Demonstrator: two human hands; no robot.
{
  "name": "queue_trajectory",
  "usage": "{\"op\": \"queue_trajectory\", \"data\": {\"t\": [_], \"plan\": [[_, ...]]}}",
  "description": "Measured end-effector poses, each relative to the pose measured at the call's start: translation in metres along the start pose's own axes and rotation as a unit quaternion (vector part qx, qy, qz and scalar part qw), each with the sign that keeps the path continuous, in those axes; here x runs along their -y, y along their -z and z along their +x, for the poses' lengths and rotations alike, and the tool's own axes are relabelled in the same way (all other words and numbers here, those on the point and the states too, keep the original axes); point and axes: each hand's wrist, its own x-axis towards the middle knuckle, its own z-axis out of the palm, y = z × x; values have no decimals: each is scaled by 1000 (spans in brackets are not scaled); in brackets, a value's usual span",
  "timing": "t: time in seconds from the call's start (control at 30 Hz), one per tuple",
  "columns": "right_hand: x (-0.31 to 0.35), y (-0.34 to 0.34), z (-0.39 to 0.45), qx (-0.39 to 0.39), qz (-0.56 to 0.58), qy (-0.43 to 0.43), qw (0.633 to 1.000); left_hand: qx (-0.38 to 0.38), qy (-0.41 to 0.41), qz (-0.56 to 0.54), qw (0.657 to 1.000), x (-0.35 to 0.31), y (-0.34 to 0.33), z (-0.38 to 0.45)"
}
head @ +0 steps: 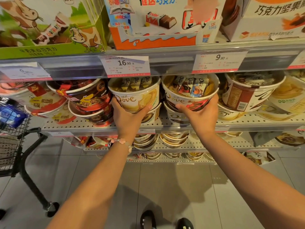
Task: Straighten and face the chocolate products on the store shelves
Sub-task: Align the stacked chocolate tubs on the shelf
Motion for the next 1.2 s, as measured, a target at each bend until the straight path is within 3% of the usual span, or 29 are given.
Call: {"op": "queue_trajectory", "data": {"t": [0.17, 0.5, 0.9, 1.2], "plan": [[-3, 4, 6, 16, -17, 4, 1000, -26, -24, 26, 999, 2, 0, 0], [-8, 12, 10, 82, 39, -15, 996, 7, 54, 5, 999, 2, -14, 11], [-7, 20, 28, 159, 44, -25, 986, -48, 44, -1, 998, -1, -17, 2], [-7, 14, 22, 120, 48, -25, 991, -66, 35, -20, 997, 1, -20, 3]]}}
